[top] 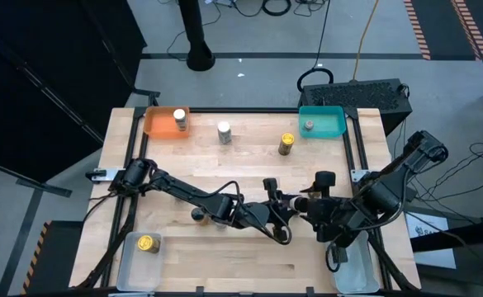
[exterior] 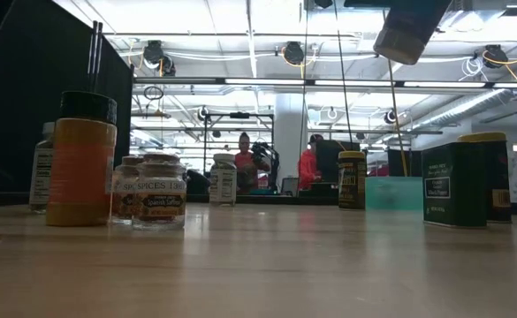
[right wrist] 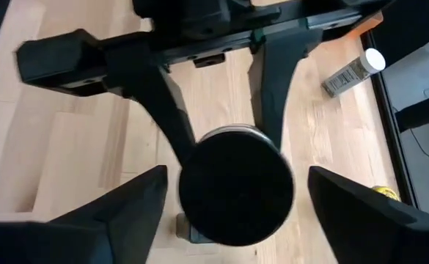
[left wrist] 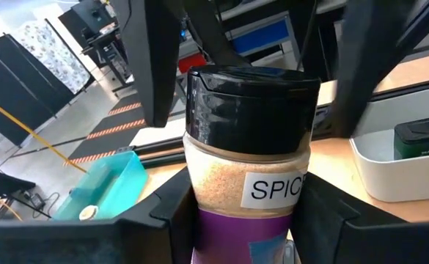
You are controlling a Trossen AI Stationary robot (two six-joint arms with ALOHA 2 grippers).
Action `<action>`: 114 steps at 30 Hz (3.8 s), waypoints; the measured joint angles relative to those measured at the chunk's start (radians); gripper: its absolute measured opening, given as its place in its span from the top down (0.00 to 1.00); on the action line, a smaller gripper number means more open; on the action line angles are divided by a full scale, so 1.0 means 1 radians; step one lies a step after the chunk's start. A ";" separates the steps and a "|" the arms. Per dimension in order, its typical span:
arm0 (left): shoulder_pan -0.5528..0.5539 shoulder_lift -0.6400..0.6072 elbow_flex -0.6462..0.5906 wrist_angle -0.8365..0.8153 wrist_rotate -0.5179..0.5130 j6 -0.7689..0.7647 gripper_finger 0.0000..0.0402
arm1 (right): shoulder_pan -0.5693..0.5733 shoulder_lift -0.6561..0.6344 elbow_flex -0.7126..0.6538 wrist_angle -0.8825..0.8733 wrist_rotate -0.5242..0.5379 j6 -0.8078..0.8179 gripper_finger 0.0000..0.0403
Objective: Sort spices by type
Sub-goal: Put the top black seasoning bottle into the gray bin
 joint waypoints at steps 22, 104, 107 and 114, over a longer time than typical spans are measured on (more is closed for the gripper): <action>-0.016 0.000 0.002 -0.034 -0.026 0.026 0.23 | -0.069 -0.044 0.117 -0.267 -0.463 0.103 0.58; -0.019 -0.050 0.000 0.147 -0.113 0.004 0.22 | 0.553 -0.171 -0.441 0.094 -0.502 0.335 0.58; -0.019 -0.050 0.000 0.148 -0.113 0.005 0.22 | 0.553 -0.171 -0.469 0.100 -0.501 0.335 0.58; -0.019 -0.050 0.000 0.146 -0.113 0.006 0.22 | 0.553 -0.170 -0.537 0.119 -0.501 0.328 0.58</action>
